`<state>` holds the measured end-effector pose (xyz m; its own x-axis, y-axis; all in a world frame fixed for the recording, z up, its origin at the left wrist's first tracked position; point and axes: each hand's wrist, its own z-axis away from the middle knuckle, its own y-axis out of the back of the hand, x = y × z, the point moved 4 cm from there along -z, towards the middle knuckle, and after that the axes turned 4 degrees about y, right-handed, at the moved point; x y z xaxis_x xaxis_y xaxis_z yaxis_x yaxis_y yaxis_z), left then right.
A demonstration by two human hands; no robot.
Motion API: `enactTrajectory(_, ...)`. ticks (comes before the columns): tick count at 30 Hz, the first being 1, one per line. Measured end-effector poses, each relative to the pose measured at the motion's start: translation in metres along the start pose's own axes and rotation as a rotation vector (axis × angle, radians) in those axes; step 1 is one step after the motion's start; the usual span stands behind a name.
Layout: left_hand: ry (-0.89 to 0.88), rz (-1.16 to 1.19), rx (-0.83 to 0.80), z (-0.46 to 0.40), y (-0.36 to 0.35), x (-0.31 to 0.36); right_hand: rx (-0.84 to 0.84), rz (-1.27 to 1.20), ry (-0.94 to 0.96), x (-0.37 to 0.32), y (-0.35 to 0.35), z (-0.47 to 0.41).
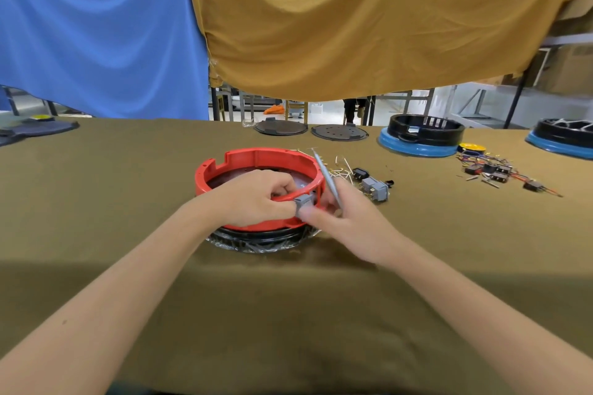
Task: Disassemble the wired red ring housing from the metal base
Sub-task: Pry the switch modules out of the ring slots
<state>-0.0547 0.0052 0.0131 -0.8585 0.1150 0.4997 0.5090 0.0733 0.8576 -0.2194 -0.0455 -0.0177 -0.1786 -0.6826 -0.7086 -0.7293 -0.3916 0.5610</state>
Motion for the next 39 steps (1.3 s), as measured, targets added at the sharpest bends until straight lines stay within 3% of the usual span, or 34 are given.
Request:
enactTrajectory(2,-0.013,-0.016,0.016,-0.001,-0.001,0.000,-0.036,0.051,0.002,0.003,-0.007,-0.003)
enactTrajectory(9,-0.032,-0.041,0.016,-0.003,0.002,-0.003,0.093,0.134,0.089,0.001,-0.018,-0.009)
enactTrajectory(15,-0.029,-0.070,0.050,-0.005,0.002,-0.004,0.077,0.020,0.132,0.002,-0.015,-0.007)
enactTrajectory(23,-0.090,-0.191,0.199,0.002,0.000,0.001,0.181,-0.178,-0.103,0.029,0.023,-0.013)
enactTrajectory(28,-0.067,-0.682,0.442,0.014,-0.003,0.000,0.230,-0.024,-0.240,0.062,0.050,-0.026)
enactTrajectory(31,-0.020,-0.716,0.504,0.017,-0.013,-0.004,0.178,0.104,-0.210,0.070,0.055,-0.033)
enactTrajectory(34,-0.027,-0.722,0.578,0.019,-0.015,-0.003,0.082,0.432,-0.200,0.082,0.049,-0.038)
enactTrajectory(39,-0.050,-0.718,0.622,0.021,-0.014,0.001,0.334,0.475,-0.317,0.100,0.064,-0.034)
